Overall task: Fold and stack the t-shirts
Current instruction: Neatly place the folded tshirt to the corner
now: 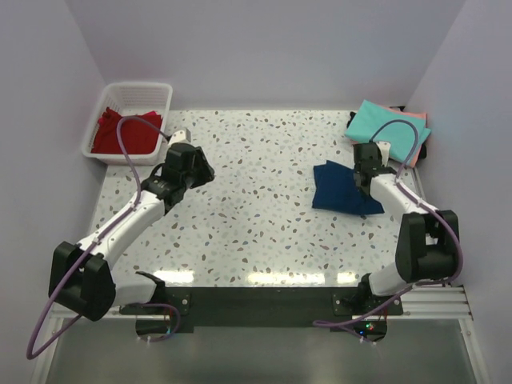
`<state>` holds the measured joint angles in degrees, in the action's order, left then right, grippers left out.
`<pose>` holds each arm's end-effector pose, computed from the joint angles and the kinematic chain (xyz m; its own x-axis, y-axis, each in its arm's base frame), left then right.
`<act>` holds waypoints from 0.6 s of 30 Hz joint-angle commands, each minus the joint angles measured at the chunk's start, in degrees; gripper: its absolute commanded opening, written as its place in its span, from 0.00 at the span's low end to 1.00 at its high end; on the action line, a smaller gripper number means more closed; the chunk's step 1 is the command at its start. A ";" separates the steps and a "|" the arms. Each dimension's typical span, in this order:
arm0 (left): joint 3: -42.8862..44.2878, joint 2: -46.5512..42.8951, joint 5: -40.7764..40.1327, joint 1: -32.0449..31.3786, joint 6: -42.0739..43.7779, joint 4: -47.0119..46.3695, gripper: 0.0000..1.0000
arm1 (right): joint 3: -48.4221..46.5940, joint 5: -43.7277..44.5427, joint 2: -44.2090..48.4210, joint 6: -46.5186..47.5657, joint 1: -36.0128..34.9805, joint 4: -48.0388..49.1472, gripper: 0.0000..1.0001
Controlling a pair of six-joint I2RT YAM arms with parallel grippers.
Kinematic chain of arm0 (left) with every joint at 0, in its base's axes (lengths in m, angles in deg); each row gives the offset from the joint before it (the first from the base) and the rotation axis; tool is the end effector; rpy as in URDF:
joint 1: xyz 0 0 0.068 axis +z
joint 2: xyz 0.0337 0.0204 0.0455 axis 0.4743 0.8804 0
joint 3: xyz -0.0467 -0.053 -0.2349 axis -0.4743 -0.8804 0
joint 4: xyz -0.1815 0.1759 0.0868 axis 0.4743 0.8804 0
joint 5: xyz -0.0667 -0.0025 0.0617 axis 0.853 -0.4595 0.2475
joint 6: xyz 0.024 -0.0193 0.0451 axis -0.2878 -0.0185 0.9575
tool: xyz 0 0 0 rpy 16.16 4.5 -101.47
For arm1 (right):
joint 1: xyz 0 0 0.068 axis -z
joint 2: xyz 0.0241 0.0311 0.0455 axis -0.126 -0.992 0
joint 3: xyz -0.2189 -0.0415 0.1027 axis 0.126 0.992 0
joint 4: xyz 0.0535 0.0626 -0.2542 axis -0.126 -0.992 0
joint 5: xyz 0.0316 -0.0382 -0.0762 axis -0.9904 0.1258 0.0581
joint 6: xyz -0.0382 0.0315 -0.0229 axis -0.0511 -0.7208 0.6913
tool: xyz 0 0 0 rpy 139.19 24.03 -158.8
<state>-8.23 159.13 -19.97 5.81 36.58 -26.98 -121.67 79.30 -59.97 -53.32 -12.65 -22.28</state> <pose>0.2766 -0.1068 0.2425 -0.5695 -0.4225 -0.7051 -0.1563 0.8978 -0.4118 0.3103 0.0094 0.1831 -0.7191 0.1412 -0.6804 0.4340 0.8559 -0.2811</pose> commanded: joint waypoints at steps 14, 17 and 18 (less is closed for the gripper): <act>4.88 2.55 2.22 0.27 0.80 1.08 0.50 | -16.84 17.40 -14.17 2.28 14.37 -2.81 0.00; 5.32 3.08 2.04 0.18 0.97 1.08 0.49 | -18.68 18.64 -16.37 2.46 15.95 -3.16 0.00; 5.41 3.17 2.13 0.18 1.06 0.91 0.50 | -18.95 18.82 -16.63 2.20 16.39 -3.16 0.00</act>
<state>-5.71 161.80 -18.11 5.79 36.58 -26.01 -137.38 92.46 -75.12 -51.20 2.12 -24.92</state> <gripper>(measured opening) 0.497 0.037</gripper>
